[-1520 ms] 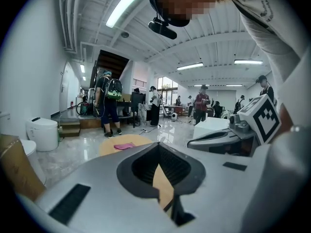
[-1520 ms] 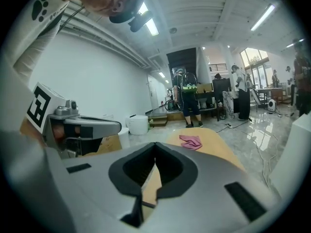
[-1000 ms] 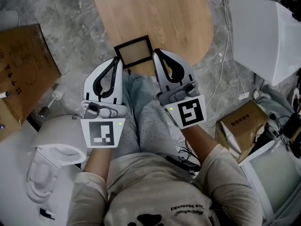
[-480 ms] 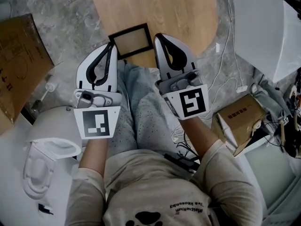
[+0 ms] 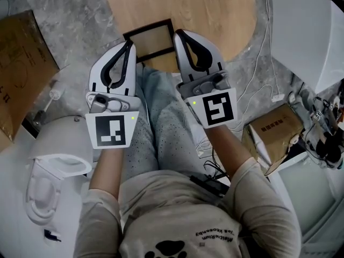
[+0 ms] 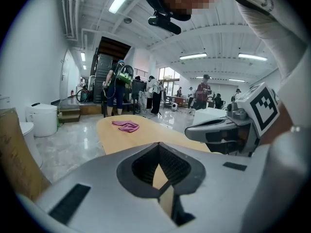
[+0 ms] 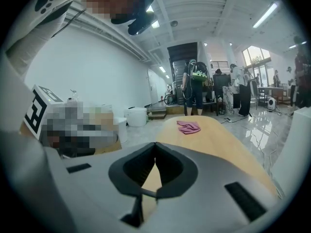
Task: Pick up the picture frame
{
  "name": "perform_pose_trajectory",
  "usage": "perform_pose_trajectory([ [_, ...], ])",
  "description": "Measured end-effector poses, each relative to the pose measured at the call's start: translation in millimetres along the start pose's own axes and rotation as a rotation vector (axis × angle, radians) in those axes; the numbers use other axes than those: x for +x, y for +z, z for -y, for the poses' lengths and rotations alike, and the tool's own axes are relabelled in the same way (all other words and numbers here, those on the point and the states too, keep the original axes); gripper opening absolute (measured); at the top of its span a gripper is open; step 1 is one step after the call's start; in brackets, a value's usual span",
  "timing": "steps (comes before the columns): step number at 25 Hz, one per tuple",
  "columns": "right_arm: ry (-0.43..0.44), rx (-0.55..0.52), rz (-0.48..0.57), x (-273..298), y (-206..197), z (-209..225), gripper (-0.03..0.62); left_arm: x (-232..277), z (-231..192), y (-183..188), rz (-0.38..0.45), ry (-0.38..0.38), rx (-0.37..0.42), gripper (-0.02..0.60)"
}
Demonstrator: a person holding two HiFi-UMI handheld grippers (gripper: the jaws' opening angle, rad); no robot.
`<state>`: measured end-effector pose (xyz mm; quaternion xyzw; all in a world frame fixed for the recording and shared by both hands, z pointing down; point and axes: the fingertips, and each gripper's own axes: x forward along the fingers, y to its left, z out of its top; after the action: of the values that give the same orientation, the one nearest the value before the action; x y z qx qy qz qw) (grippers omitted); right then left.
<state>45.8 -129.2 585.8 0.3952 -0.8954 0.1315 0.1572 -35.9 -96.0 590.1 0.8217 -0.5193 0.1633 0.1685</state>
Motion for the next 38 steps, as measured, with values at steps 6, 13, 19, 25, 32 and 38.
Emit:
perform_pose_trajectory([
  [6, -0.006, 0.01, -0.011, 8, -14, 1, 0.009, 4, -1, -13, -0.006, -0.001, -0.016, 0.008],
  [13, -0.002, 0.009, -0.045, 15, -35, 0, 0.009, 11, -3, -34, -0.033, -0.017, -0.007, 0.008],
  [19, 0.009, -0.007, -0.08, 17, -55, 1, 0.009, 16, -3, -49, -0.045, -0.025, 0.012, 0.009],
  [25, 0.011, -0.007, -0.115, 19, -71, 2, 0.009, 21, -5, -67, -0.071, -0.027, -0.01, 0.009],
  [32, 0.009, -0.019, -0.134, 25, -82, 2, 0.009, 29, -5, -85, -0.092, -0.034, -0.047, 0.009],
  [38, 0.012, -0.028, -0.203, 25, -105, 5, 0.009, 31, -3, -102, -0.119, -0.038, -0.084, 0.009],
])
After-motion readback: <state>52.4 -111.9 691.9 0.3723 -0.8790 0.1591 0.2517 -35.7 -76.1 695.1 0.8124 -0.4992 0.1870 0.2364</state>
